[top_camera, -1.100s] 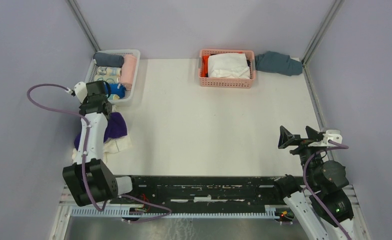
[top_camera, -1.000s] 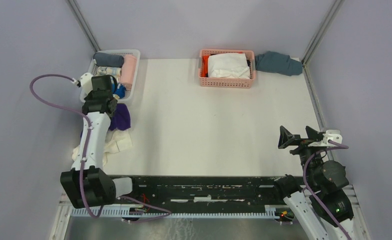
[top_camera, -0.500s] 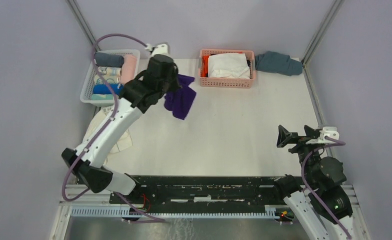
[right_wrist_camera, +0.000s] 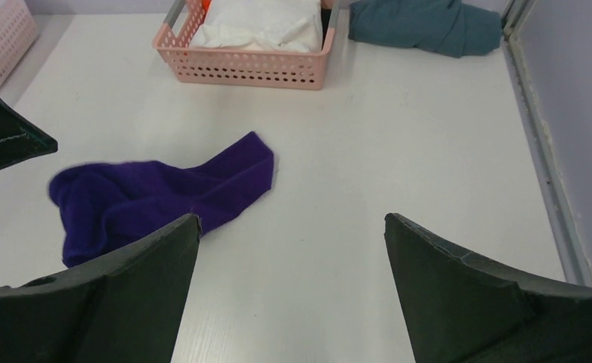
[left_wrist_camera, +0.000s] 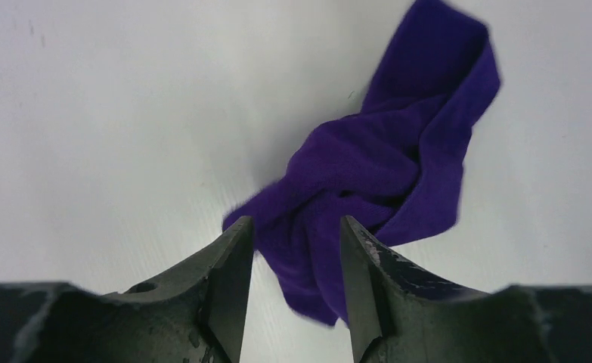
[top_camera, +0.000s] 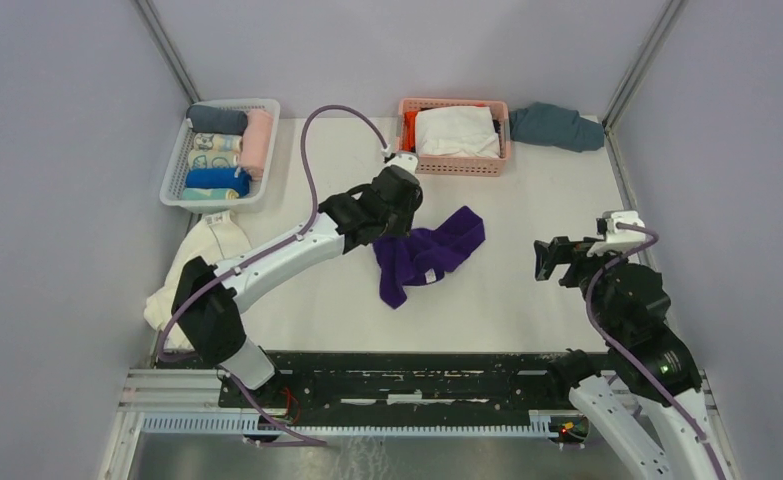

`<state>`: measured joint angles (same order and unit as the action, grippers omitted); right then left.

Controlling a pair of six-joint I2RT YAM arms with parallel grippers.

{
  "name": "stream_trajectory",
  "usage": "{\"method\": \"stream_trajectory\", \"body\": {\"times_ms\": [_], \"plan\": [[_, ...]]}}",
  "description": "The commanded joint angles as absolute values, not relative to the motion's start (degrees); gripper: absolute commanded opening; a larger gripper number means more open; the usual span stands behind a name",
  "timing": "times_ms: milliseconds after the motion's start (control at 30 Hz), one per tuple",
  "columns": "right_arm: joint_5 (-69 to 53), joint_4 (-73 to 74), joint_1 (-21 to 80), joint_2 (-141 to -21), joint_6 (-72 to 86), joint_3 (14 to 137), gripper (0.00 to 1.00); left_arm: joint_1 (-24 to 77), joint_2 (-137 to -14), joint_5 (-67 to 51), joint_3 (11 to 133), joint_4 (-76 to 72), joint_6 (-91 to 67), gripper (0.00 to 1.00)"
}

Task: Roll the towels
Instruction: Move the towel to the center of the board.

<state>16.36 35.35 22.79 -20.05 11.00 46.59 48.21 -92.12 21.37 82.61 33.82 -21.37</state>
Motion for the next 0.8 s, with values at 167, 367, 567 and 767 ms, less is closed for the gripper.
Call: {"method": "stream_trajectory", "body": {"times_ms": [167, 367, 567, 767], "plan": [[10.54, 33.24, 23.14, -33.51, 19.04, 48.68, 1.0, 47.92, -82.97, 21.42, 69.29, 25.67, -21.8, 0.63], [8.05, 28.23, 23.11, -39.0, 18.98, 46.5, 1.0, 48.41, -79.86, 16.32, 60.32, 24.75, -25.67, 0.61], [4.21, 26.3, 23.08, -43.74, 20.35, 45.68, 1.0, 50.96, -78.31, 14.25, 53.4, 25.36, -29.72, 0.56], [1.77, 22.63, 23.1, -46.81, 22.62, 42.94, 1.0, 58.27, -78.42, 18.97, 50.47, 26.04, -33.7, 0.53]]}}
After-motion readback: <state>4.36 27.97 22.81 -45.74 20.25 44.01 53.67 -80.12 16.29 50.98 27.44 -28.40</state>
